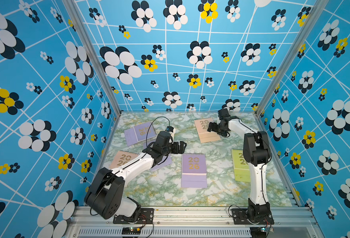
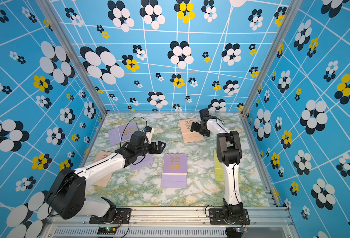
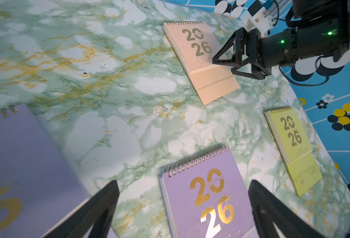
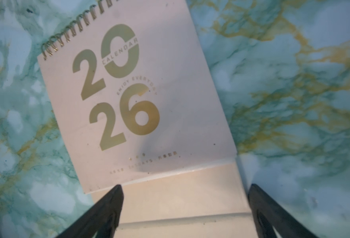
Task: Stack the calendars
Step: Adjust the calendar at the center of the board.
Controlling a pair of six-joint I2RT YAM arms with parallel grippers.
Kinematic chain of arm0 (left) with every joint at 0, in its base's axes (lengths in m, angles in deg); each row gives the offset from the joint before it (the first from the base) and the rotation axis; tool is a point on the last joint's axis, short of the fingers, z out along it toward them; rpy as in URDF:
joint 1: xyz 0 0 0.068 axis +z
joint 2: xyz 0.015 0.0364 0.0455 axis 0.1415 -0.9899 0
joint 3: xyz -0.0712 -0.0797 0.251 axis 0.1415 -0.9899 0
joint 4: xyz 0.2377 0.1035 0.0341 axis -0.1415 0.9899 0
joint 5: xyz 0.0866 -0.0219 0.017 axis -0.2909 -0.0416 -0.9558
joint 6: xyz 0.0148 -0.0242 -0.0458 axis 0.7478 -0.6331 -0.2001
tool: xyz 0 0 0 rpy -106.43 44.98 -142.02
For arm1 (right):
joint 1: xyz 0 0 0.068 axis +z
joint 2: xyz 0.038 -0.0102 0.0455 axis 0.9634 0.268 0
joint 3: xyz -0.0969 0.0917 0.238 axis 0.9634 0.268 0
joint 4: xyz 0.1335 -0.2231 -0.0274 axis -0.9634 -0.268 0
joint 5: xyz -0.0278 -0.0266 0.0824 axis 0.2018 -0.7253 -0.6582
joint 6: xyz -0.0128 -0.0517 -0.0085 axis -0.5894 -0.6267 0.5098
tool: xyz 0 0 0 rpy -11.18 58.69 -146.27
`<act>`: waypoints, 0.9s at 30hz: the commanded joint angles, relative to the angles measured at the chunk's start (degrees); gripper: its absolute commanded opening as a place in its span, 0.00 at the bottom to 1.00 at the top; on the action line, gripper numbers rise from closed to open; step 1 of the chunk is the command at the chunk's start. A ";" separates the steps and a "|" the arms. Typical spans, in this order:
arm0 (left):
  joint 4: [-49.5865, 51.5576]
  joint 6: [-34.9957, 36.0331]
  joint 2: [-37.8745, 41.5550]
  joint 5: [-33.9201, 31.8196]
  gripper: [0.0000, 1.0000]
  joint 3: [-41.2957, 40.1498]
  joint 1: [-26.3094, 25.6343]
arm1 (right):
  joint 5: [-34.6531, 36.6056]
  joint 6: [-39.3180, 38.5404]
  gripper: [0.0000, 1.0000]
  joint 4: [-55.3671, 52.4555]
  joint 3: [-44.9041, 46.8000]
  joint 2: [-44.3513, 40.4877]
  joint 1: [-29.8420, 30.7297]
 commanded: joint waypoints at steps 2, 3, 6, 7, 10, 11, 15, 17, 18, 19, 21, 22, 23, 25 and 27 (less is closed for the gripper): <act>-0.81 -1.02 -8.20 2.04 0.99 8.94 0.52 | -1.73 2.72 0.96 -0.24 4.52 -1.37 0.81; -0.57 -1.10 -10.24 2.41 1.00 10.56 0.54 | -1.57 2.71 0.96 -0.15 4.91 -1.59 0.82; -1.22 -1.51 -15.62 3.62 0.99 14.92 0.58 | -0.86 2.29 0.96 -0.25 5.57 -2.26 0.78; -2.19 -1.65 -17.00 4.27 0.99 15.85 0.55 | -0.68 2.08 0.97 -0.51 5.52 -2.39 0.73; -2.61 -2.36 -21.12 5.02 0.99 19.49 0.58 | -0.33 1.48 0.96 -1.26 4.75 -2.40 0.73; -2.28 -2.61 -22.76 5.29 1.00 20.96 0.58 | -0.21 1.25 0.96 -1.49 4.43 -2.31 0.69; -1.81 -3.80 -27.72 5.82 1.00 25.17 0.50 | 0.47 0.74 0.96 -2.67 2.15 -1.03 0.34; -1.64 -4.37 -29.34 5.86 1.00 26.57 0.42 | 0.52 0.70 0.96 -2.90 0.57 -0.10 -0.27; -1.56 -4.52 -29.90 5.93 1.00 27.16 0.50 | 0.50 0.69 0.96 -3.18 -0.62 0.61 -0.41; -1.27 -4.59 -30.50 6.04 1.00 27.86 0.50 | 0.46 0.58 0.96 -3.99 -2.27 1.61 -0.82; -0.62 -4.58 -31.54 6.00 1.00 29.30 0.49 | 0.34 -0.24 0.96 -5.65 -5.86 3.91 -1.07; -0.12 -4.65 -32.03 5.87 1.00 30.16 0.57 | 0.29 -0.62 0.96 -6.58 -8.16 5.17 -1.09; 0.26 -4.75 -32.58 5.78 1.00 31.06 0.58 | 0.07 -0.87 0.96 -7.42 -10.13 6.49 -1.03; 0.98 -5.00 -33.94 5.78 1.00 32.96 0.50 | -0.04 -1.10 0.96 -8.69 -13.37 8.72 -1.04; 2.02 -5.25 -35.48 5.95 1.00 35.23 0.49 | -0.29 -1.31 0.96 -10.19 -16.51 10.80 -1.03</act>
